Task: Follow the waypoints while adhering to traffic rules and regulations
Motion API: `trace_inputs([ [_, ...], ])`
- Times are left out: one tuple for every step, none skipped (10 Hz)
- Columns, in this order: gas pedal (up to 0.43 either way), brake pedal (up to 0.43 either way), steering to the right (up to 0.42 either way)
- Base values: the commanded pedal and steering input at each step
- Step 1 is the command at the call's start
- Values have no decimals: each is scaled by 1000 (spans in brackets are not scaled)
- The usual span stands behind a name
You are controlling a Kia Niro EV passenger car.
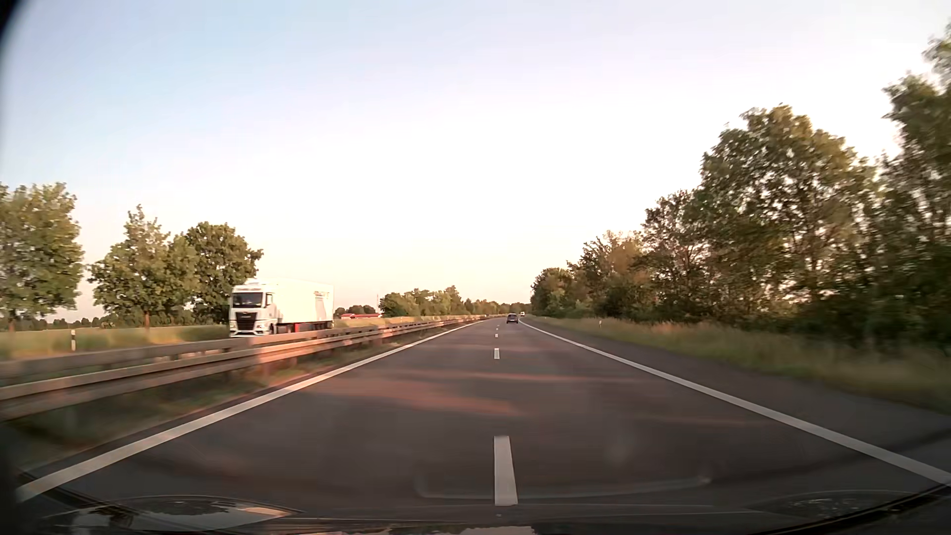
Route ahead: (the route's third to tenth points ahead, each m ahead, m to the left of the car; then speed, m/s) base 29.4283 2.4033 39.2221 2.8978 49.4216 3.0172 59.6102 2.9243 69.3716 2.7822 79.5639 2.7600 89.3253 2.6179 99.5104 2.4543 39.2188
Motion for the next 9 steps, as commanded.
trace_inputs([
  [512,18,3],
  [512,12,2],
  [512,18,2],
  [512,18,1],
  [512,18,1],
  [512,18,1],
  [512,18,1],
  [512,18,1],
  [512,18,1],
])
